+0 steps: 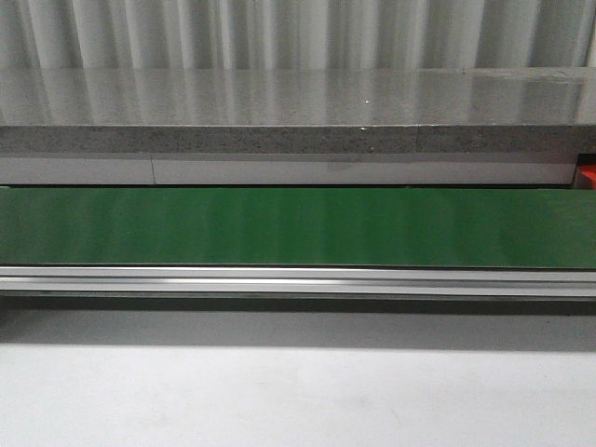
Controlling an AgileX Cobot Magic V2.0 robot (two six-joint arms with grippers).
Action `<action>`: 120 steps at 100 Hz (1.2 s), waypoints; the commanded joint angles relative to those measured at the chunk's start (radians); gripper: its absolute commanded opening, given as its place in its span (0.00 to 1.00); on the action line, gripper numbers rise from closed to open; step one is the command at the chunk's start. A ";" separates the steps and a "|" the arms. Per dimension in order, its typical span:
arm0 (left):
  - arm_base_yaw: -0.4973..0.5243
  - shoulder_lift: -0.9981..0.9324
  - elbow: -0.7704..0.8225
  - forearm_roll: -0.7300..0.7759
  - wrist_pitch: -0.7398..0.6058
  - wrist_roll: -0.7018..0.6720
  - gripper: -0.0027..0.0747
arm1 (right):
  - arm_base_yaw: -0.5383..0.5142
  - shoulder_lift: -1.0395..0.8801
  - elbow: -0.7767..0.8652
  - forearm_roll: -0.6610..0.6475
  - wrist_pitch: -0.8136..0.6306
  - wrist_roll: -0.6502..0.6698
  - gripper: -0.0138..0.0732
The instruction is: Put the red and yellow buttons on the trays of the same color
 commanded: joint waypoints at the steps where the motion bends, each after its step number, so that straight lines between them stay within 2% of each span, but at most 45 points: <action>1: -0.008 0.004 -0.027 -0.026 -0.068 0.001 0.01 | 0.001 0.006 -0.024 0.019 -0.062 -0.011 0.08; 29: -0.008 0.004 -0.027 -0.026 -0.068 0.001 0.01 | 0.008 0.006 -0.023 0.019 -0.072 -0.011 0.08; 51: -0.008 0.004 -0.027 -0.026 -0.068 0.001 0.01 | 0.045 -0.025 0.030 0.000 -0.216 -0.002 0.08; 59: -0.008 0.004 -0.027 -0.026 -0.068 0.001 0.01 | 0.073 -0.070 0.064 -0.088 -0.258 0.063 0.08; 73: -0.008 0.004 -0.027 -0.026 -0.068 0.001 0.01 | 0.101 -0.167 0.160 -0.331 -0.332 0.297 0.08; 82: -0.008 0.004 -0.027 -0.026 -0.068 0.001 0.01 | 0.101 -0.229 0.236 -0.431 -0.391 0.404 0.08; 120: -0.008 0.004 -0.027 -0.026 -0.068 0.001 0.01 | 0.101 -0.358 0.555 -0.447 -0.617 0.420 0.08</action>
